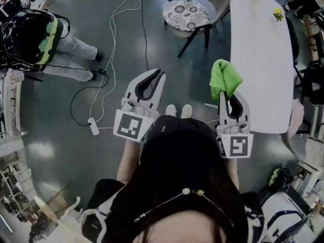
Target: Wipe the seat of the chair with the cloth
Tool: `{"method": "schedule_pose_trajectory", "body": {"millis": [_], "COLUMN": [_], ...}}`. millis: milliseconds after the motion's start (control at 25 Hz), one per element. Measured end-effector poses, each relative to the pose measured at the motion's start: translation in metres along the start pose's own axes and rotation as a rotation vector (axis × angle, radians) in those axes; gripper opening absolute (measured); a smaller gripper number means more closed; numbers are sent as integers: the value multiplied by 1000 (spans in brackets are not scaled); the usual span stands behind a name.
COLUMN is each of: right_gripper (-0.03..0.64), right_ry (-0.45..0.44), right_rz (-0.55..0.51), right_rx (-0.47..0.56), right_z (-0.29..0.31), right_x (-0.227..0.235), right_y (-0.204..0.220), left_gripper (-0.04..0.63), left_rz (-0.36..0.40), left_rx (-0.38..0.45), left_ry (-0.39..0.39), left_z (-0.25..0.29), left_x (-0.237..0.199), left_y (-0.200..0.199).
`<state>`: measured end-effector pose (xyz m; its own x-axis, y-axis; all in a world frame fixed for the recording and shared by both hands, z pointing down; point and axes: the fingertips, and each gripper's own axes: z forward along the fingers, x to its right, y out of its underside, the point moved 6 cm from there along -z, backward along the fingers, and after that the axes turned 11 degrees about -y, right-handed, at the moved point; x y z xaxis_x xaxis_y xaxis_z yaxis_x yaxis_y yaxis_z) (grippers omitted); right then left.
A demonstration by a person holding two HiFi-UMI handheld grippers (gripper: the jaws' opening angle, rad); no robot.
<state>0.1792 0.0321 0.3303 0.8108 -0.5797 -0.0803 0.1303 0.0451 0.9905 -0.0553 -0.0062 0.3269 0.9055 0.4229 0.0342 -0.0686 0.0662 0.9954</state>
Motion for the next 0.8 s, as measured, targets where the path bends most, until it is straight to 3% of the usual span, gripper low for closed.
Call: {"method": "schedule_pose_trajectory", "body": {"millis": [800], "right_gripper": [43], "right_ry": [27], "right_rz": [-12], "right_rx": [-41], "right_z": [3], "right_x": [-6], "right_y": [4], "left_gripper": [41], "left_rz": [-6], "left_rx": [-2], "left_ry": [31], "left_z": [0], "left_x": [-5], "left_y": [4]}}
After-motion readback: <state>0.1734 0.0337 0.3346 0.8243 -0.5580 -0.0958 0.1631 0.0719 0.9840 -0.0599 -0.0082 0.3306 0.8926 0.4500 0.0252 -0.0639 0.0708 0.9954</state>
